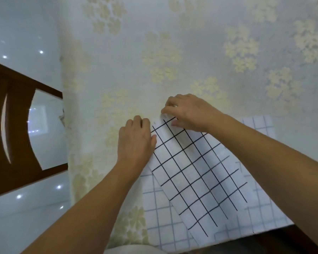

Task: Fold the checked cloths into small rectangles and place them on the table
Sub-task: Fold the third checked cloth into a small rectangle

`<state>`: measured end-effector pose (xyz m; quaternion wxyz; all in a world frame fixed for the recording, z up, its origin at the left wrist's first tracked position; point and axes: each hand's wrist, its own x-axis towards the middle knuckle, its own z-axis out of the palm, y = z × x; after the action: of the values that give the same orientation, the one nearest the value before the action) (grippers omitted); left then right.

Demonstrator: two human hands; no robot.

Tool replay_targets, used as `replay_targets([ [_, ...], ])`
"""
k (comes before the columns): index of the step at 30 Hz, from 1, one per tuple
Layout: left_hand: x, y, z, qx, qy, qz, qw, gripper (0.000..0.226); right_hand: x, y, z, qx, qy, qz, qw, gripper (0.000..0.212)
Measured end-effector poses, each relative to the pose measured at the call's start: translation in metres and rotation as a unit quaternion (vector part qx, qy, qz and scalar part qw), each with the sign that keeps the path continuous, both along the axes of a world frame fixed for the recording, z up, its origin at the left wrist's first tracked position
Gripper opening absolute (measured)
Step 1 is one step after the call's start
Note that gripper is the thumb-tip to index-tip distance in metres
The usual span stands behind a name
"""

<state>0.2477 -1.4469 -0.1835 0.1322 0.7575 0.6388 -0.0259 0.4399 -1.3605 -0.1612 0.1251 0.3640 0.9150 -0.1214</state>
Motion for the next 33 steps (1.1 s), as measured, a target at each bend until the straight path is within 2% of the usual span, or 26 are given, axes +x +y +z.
replay_targets([
  [8,0.006,0.006,-0.003,-0.036,-0.03,0.044,0.998,0.031,-0.016,0.025,-0.001,-0.069,-0.033,0.04,0.996,0.05],
  [12,0.008,0.014,-0.002,-0.064,-0.015,0.032,0.997,0.023,-0.02,0.033,0.0,-0.105,-0.066,0.06,0.99,0.042],
  [16,0.01,0.019,-0.002,-0.036,-0.041,-0.014,0.998,0.008,-0.022,0.036,0.001,-0.127,-0.093,0.07,0.985,0.035],
  [18,0.01,0.024,-0.004,-0.028,-0.048,-0.04,0.998,0.015,-0.022,0.036,0.001,-0.139,-0.091,0.07,0.984,0.029],
  [23,0.008,0.033,0.0,-0.074,-0.071,-0.043,0.994,0.014,-0.024,0.038,0.004,-0.155,-0.09,0.065,0.982,0.017],
  [26,0.005,0.033,-0.001,-0.057,-0.054,-0.056,0.995,0.016,-0.026,0.04,0.006,-0.165,-0.091,0.056,0.981,0.016],
  [29,0.002,0.032,-0.005,-0.023,-0.064,-0.062,0.996,0.005,-0.026,0.038,0.007,-0.159,-0.087,0.039,0.983,0.009],
  [33,-0.002,0.043,-0.005,0.004,-0.067,-0.047,0.997,0.007,-0.025,0.038,0.005,-0.132,-0.061,-0.012,0.989,0.014],
])
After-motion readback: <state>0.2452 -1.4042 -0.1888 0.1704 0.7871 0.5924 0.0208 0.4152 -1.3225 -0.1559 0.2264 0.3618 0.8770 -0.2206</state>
